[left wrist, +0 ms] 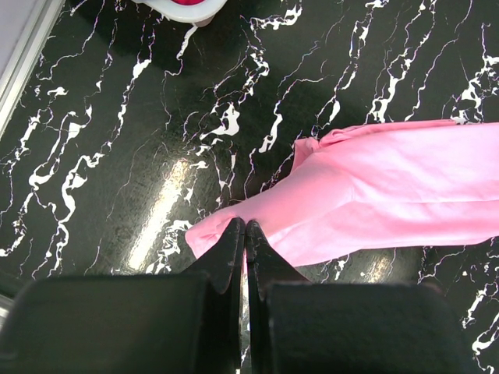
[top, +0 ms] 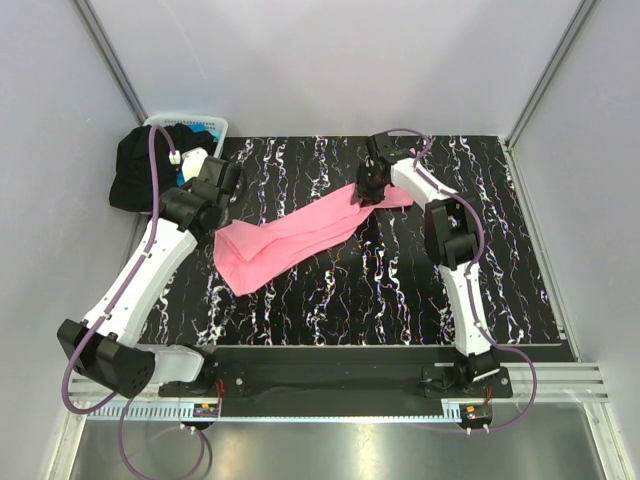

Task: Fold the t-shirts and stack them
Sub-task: Flatten the tshirt out

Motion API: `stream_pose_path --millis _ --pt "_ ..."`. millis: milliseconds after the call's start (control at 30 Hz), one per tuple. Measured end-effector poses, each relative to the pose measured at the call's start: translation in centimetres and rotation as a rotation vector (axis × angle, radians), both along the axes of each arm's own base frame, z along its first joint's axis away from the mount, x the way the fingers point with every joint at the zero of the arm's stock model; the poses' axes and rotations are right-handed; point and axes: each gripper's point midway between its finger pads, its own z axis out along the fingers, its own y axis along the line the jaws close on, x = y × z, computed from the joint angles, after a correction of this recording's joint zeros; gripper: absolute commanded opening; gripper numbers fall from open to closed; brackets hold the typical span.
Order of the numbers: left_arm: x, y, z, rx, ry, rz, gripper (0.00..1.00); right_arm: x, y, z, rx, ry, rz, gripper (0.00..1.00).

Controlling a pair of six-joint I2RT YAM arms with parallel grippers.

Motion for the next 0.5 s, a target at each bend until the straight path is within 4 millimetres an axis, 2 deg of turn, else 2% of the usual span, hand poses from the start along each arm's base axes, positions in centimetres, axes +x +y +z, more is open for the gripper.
stream_pose_path --millis 100,267,500 --pt "0.0 0.0 0.0 -0.001 0.000 0.000 0.00 -0.2 -0.3 0.2 -0.008 -0.012 -0.001 0.38" --pt "0.0 0.0 0.0 -0.002 -0.001 0.000 0.00 -1.1 -0.9 1.0 -0.019 -0.032 -0.006 0.38" --pt "0.0 0.0 0.1 -0.012 -0.008 0.009 0.00 -1.1 -2.3 4.7 -0.052 -0.118 -0.048 0.40"
